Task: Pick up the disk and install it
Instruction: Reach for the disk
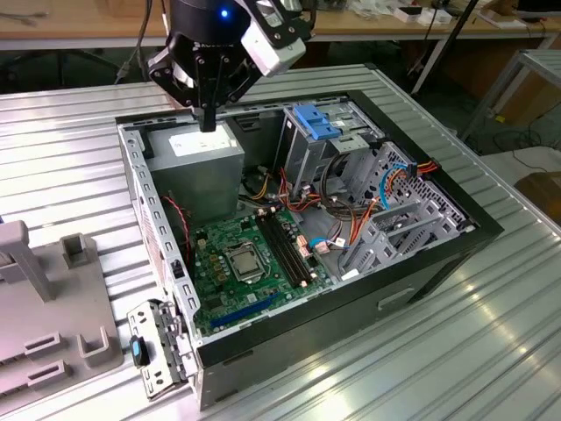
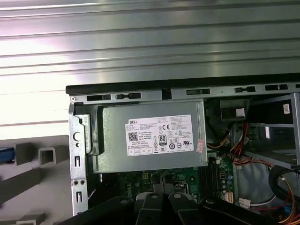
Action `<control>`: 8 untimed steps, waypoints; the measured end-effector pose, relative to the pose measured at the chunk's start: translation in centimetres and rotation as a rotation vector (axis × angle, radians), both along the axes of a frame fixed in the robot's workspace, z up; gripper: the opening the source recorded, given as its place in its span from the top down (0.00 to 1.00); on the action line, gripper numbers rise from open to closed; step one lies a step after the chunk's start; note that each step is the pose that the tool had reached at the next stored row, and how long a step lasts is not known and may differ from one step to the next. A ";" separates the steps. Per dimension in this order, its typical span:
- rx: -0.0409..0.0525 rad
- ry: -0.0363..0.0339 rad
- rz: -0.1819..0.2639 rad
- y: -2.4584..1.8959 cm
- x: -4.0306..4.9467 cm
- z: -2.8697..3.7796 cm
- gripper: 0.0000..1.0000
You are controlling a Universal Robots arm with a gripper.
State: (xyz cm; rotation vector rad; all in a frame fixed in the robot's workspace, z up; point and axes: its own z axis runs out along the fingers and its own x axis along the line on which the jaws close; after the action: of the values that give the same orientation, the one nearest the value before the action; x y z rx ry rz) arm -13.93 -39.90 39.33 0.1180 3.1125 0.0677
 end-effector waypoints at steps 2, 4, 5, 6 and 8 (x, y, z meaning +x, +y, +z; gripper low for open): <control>-0.0001 0.0000 0.000 0.00 -0.13 0.00 0.89; -0.0001 0.0001 0.000 0.00 -0.36 0.00 0.89; -0.0001 0.0001 0.000 0.00 -0.50 0.00 0.89; 0.0000 0.0000 0.000 0.00 -0.62 -0.01 0.89; 0.0000 0.0000 0.000 0.00 -1.01 -0.01 0.89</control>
State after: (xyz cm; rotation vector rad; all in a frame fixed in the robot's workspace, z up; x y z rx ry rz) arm -14.94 -39.90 39.32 0.1180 3.1125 0.0677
